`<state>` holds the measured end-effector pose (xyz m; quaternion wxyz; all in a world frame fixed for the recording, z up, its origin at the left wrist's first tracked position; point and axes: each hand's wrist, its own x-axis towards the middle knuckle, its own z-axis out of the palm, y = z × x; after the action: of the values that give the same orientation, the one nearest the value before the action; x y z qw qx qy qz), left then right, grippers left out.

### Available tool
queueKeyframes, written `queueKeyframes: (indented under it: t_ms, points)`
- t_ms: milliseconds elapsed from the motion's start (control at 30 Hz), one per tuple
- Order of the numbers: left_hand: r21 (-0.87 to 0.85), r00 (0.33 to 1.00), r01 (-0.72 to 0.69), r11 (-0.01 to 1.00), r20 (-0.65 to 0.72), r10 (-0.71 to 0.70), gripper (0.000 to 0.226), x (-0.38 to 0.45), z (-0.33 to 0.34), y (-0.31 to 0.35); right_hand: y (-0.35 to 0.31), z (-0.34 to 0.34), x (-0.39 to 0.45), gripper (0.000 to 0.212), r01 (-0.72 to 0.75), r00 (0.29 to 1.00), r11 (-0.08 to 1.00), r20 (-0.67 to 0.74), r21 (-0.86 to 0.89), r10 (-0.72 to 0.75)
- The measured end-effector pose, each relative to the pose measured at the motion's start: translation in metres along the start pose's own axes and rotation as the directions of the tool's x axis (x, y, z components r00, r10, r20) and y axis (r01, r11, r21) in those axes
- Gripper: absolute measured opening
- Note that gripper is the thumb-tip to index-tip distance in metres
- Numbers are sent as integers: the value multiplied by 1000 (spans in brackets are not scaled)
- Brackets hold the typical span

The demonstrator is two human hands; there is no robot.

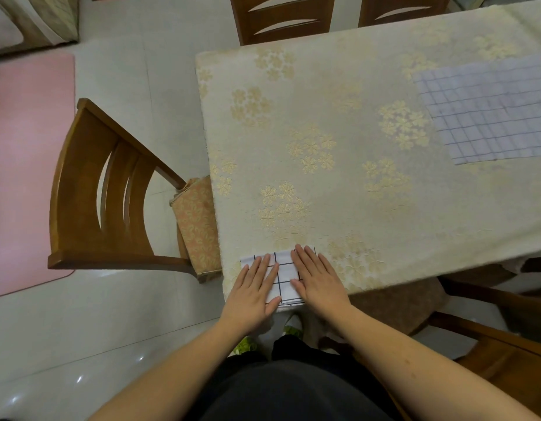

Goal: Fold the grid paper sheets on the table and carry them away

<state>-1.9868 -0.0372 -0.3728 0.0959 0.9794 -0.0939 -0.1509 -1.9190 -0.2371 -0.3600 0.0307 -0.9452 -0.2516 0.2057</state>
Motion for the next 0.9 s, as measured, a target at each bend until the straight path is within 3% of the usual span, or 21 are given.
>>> queueKeyframes:
  t_ms: [300,667,900]
  points:
    - [-3,991,130,991,16,-130,84,-2,3,-2,6,-1,1,66,-2,999,1000,42,16,1]
    - [-46,988,82,996,137,-75,75,7,-30,-14,8,-12,7,69,78,997,993,-21,90,-77]
    - [-168,989,139,976,-20,-144,55,18,-73,-11,-5,-48,15,60,21,995,983,-104,180,-2]
